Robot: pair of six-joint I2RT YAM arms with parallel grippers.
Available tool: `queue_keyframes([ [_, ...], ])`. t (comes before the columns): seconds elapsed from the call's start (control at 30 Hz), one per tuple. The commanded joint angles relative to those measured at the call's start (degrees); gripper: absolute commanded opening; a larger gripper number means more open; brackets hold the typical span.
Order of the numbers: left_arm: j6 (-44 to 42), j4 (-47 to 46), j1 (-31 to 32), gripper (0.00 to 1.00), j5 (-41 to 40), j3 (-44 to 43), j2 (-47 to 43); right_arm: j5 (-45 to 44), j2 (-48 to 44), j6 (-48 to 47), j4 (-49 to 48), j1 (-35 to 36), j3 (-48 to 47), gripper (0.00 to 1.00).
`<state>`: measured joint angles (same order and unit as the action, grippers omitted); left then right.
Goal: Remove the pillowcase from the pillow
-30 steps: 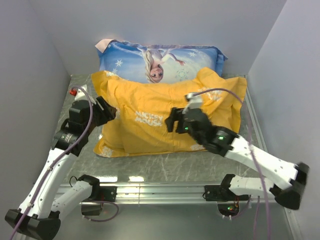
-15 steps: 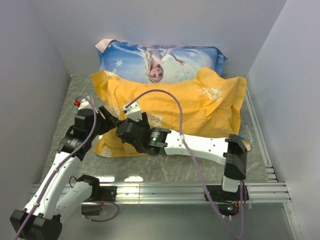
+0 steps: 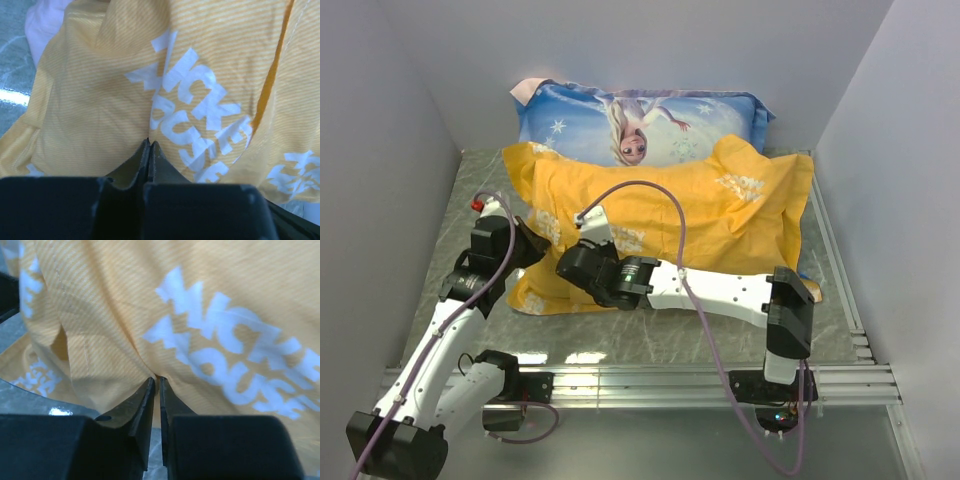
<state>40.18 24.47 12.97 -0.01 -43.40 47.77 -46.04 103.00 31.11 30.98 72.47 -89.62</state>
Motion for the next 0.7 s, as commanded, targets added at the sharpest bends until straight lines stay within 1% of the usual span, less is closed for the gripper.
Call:
queue_keyframes([
  [0.0, 0.1, -1.8, -0.5, 0.01, 1.0, -0.5, -0.5, -3.2, -6.0, 1.6, -1.2, -1.3, 2.8, 0.12],
  [0.07, 0.1, -1.4, -0.5, 0.01, 0.8, -0.4, -0.7, -3.5, -6.8, 1.8, -0.5, -1.8, 3.6, 0.08],
  [0.17, 0.0, 0.1, -0.7, 0.01, 0.2, -0.9, -0.8, -4.3, -8.9, 3.5, 0.8, -3.3, 5.7, 0.05],
  [0.23, -0.1, 0.8, -0.8, 0.01, 0.1, -1.1, -1.1, -4.3, -12.1, 3.9, 0.5, -4.5, 9.1, 0.04],
  [0.27, -0.1, 1.2, -0.9, 0.01, -1.6, -1.1, -1.2, -4.3, -13.6, 4.5, 0.3, -6.0, 10.4, 0.04],
  [0.37, -0.3, 2.2, -1.4, 0.0, -2.9, -1.3, -1.5, -3.3, -20.0, 5.0, -0.5, -8.4, 16.0, 0.03],
  [0.4, -0.3, 2.9, -1.5, 0.01, -3.2, -1.3, -1.6, -3.2, -23.3, 5.2, -0.7, -10.0, 18.4, 0.03],
  [0.5, -0.3, 3.7, -2.2, 0.0, -4.4, -1.4, -1.6, -2.6, -28.7, 5.5, -0.3, -13.6, 22.2, 0.02],
  [0.6, -0.7, 4.6, -3.6, 0.01, -5.6, -1.7, -0.8, -1.8, -32.2, 5.2, -1.3, -16.0, 25.3, 0.01],
  [0.67, -1.1, 3.8, -4.8, 0.01, -4.7, -1.1, 0.8, -1.1, -32.8, 5.4, -1.4, -16.7, 26.1, 0.01],
])
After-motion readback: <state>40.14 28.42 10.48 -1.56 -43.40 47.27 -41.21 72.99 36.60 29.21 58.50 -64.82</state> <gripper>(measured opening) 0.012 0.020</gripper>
